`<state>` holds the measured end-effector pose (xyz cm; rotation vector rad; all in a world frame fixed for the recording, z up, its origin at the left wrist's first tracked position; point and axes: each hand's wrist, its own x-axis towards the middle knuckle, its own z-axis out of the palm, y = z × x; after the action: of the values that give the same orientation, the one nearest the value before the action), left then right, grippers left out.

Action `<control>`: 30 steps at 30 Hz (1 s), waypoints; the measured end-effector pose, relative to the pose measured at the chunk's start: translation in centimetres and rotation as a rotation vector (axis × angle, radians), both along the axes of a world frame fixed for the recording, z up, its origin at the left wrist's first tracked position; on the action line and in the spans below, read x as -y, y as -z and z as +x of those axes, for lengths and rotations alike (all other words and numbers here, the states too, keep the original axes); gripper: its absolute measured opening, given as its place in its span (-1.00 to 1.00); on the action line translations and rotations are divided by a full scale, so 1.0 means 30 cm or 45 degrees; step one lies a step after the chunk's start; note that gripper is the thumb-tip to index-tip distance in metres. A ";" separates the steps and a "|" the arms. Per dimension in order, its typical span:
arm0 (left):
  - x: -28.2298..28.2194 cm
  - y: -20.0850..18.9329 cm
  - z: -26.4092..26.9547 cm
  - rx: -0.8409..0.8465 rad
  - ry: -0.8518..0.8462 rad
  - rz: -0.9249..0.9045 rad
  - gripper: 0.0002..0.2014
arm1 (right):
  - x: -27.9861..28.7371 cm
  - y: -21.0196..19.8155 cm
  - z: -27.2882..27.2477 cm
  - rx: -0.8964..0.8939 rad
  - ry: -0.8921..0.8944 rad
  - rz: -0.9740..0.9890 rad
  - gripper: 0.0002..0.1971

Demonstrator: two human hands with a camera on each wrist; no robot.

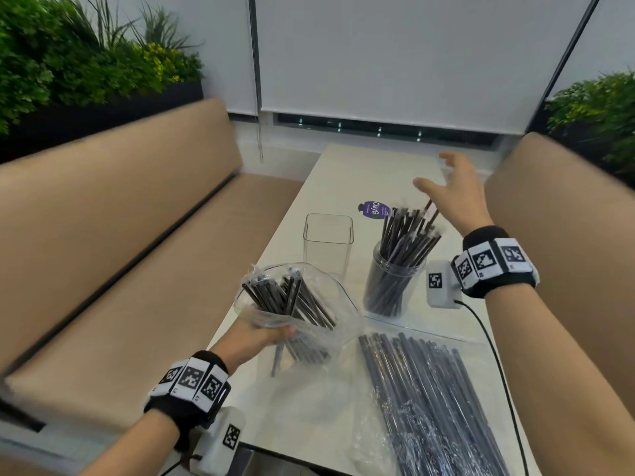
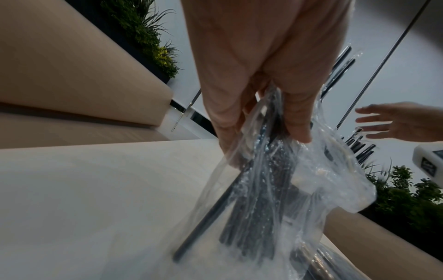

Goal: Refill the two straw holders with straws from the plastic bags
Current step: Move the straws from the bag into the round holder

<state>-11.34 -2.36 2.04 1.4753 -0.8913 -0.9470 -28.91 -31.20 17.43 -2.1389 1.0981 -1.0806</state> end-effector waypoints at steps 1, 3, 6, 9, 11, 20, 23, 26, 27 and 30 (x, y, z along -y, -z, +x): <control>0.000 0.001 0.001 0.001 0.002 -0.003 -0.84 | -0.021 -0.017 -0.005 0.003 0.014 -0.057 -0.44; 0.000 -0.002 0.004 0.024 0.007 -0.010 -0.82 | -0.082 -0.036 -0.020 0.118 0.017 -0.128 -0.62; 0.004 -0.003 0.005 0.040 0.002 -0.024 -0.83 | -0.228 -0.002 -0.029 0.274 -0.096 -0.084 -0.81; 0.004 -0.008 -0.003 0.033 -0.008 -0.031 -0.78 | -0.384 0.150 -0.011 0.266 -0.332 0.222 -0.84; 0.007 -0.013 -0.007 0.069 -0.002 -0.011 -0.82 | -0.470 0.265 0.005 0.104 -0.428 0.458 -0.77; 0.030 -0.021 -0.037 -0.047 0.087 -0.033 -0.63 | -0.554 0.432 0.122 -0.224 -0.749 0.630 -0.02; 0.040 0.008 -0.036 -0.075 0.028 0.029 -0.70 | -0.567 0.432 0.154 -0.045 -0.892 0.581 -0.42; 0.039 0.004 -0.034 -0.057 -0.031 0.019 -0.66 | -0.577 0.438 0.172 0.026 -0.835 0.557 -0.61; 0.041 -0.006 -0.038 -0.014 -0.030 0.015 -0.64 | -0.583 0.442 0.174 0.066 -0.769 0.569 -0.64; 0.047 -0.019 -0.037 0.057 -0.111 -0.015 -0.52 | -0.597 0.452 0.186 0.246 -0.647 0.653 -0.74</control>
<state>-12.44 -3.76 2.60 1.5179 -0.8568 -0.8463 -23.33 -13.28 3.87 -1.7197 0.6021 -0.6596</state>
